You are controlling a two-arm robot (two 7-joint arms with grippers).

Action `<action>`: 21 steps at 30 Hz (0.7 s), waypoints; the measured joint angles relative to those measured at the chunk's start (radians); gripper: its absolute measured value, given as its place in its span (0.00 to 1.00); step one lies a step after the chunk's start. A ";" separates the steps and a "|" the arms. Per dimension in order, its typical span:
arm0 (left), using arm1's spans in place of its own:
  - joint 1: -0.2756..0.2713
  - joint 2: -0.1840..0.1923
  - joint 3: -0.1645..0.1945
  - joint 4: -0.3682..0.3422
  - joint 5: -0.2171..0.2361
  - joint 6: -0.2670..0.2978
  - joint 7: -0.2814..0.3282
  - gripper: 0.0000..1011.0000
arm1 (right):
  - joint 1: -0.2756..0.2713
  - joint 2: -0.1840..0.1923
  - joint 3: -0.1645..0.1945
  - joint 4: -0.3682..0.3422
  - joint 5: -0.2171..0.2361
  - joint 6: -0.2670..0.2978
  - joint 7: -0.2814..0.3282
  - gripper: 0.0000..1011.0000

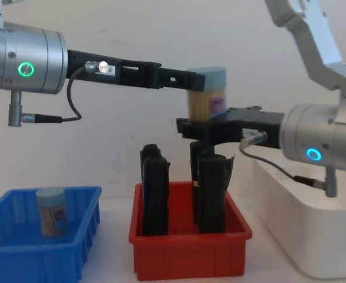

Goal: Pick the cotton swabs from the blue box and place them into the white box.

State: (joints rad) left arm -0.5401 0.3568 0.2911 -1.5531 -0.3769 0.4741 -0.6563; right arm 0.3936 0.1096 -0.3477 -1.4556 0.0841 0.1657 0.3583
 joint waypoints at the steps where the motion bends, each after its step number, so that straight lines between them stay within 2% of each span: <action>1: 0.000 0.000 0.000 0.000 0.000 0.000 0.000 0.99 | -0.005 0.005 0.004 -0.007 0.004 0.000 -0.007 0.62; 8: 0.000 0.000 0.000 0.000 0.000 0.000 0.000 0.99 | -0.046 0.044 0.037 -0.053 0.053 0.001 -0.084 0.62; 21: 0.000 0.000 0.000 0.000 0.000 0.000 0.000 0.99 | -0.094 0.099 0.097 -0.083 0.121 -0.002 -0.216 0.62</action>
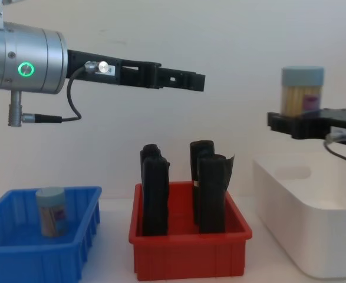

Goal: Pick the cotton swabs from the blue box and place them into the white box.

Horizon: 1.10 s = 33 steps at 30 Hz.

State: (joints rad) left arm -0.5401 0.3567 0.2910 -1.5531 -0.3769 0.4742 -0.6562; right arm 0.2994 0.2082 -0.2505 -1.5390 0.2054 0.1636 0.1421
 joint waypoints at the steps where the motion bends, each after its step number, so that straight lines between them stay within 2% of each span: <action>1: 0.000 0.000 0.000 0.000 0.000 0.000 0.000 0.99 | -0.001 0.002 0.002 0.000 0.004 0.000 -0.008 0.62; 7: 0.000 0.000 0.000 0.000 0.000 0.000 0.000 0.99 | -0.008 0.021 0.033 0.018 0.033 0.015 -0.080 0.62; 14: 0.000 0.000 0.000 0.000 0.000 0.000 0.000 0.99 | 0.004 0.029 0.056 0.066 0.055 0.051 -0.127 0.62; 23: 0.000 0.000 0.000 0.000 0.000 0.000 0.000 0.99 | 0.026 0.031 0.071 0.130 0.066 0.091 -0.144 0.62; 33: 0.000 0.000 0.000 0.000 0.000 0.000 0.000 0.99 | 0.041 0.028 0.074 0.169 0.068 0.106 -0.135 0.62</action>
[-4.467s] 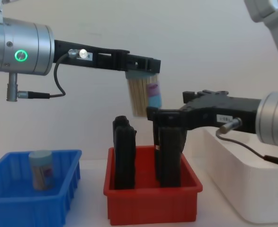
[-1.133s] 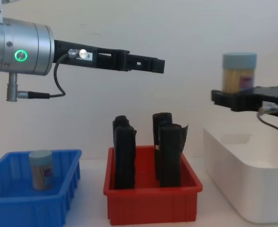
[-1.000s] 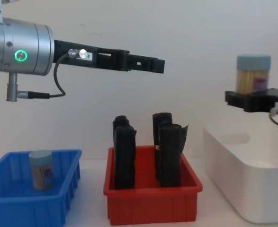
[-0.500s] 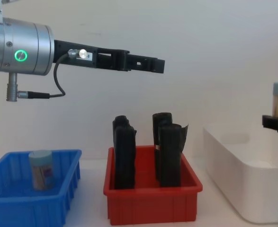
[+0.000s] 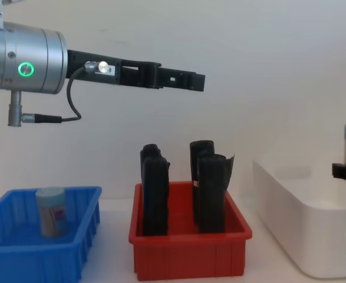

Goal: Pick the cotton swabs from the blue box and place them into the white box.

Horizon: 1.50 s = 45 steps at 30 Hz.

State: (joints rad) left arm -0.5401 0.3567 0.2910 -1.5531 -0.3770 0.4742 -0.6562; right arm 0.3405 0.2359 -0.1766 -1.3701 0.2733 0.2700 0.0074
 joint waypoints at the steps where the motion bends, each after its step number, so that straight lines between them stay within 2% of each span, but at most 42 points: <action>1: 0.000 0.000 0.000 0.000 0.000 0.000 0.000 0.99 | 0.002 -0.001 0.000 0.004 0.000 0.001 0.002 0.62; 3: 0.000 0.000 0.000 0.000 0.000 0.000 0.000 0.99 | 0.004 -0.002 0.000 0.009 -0.001 0.002 0.006 0.65; 6: 0.000 0.000 0.000 0.000 0.000 0.000 0.000 0.99 | 0.006 -0.003 0.000 0.015 -0.002 0.002 0.011 0.76; 7: 0.000 0.000 0.000 0.000 0.000 0.000 0.000 0.99 | 0.007 -0.003 0.000 0.016 -0.003 0.002 0.012 0.76; 9: 0.000 0.000 0.000 0.000 0.000 0.000 0.000 0.99 | 0.008 -0.003 0.000 0.017 -0.004 0.002 0.014 0.84; 13: 0.000 0.000 0.000 0.000 0.000 0.000 0.000 0.99 | 0.008 -0.004 0.000 0.021 -0.006 -0.002 0.019 0.94; 16: 0.000 0.000 0.000 0.000 0.000 0.000 0.000 0.99 | 0.008 -0.004 0.001 0.022 -0.008 -0.006 0.020 0.99; 28: 0.000 0.000 0.000 0.000 0.000 0.000 0.000 0.99 | -0.001 -0.004 0.002 0.008 -0.020 -0.064 0.023 0.99; 34: 0.000 0.000 0.000 0.000 0.000 0.000 0.000 0.99 | -0.014 -0.003 0.003 -0.016 -0.029 -0.120 0.021 0.99; 45: 0.000 0.000 0.000 0.000 0.000 0.000 0.000 0.99 | -0.025 -0.001 0.004 -0.038 -0.035 -0.159 0.019 0.99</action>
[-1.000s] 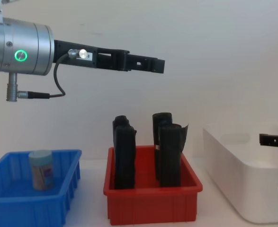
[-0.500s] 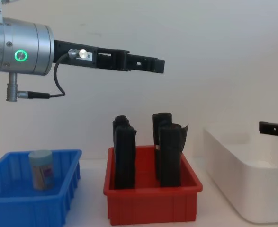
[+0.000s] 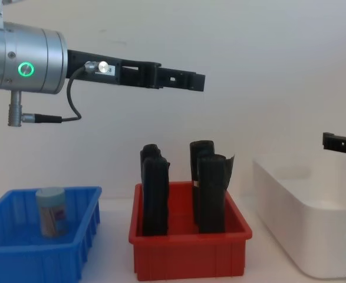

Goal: Pick the cotton swabs from the blue box and place them into the white box.

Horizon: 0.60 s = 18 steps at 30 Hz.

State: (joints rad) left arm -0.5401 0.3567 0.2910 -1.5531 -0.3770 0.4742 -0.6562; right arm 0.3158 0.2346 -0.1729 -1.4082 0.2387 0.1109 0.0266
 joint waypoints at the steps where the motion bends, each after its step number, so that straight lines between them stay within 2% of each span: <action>1: 0.000 0.000 0.000 0.000 0.000 0.000 0.000 0.99 | -0.001 0.000 0.000 -0.002 -0.001 -0.004 0.000 0.99; 13: 0.003 0.000 0.001 0.000 0.001 -0.004 0.005 0.99 | -0.012 0.003 0.000 -0.016 -0.002 -0.015 -0.001 0.99; 18: 0.021 0.001 0.010 -0.004 0.010 -0.030 0.042 0.99 | -0.036 0.011 -0.004 -0.042 0.001 -0.020 0.001 0.99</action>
State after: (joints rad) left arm -0.5194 0.3582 0.3013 -1.5566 -0.3665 0.4442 -0.6146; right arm 0.2800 0.2454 -0.1773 -1.4497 0.2400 0.0914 0.0281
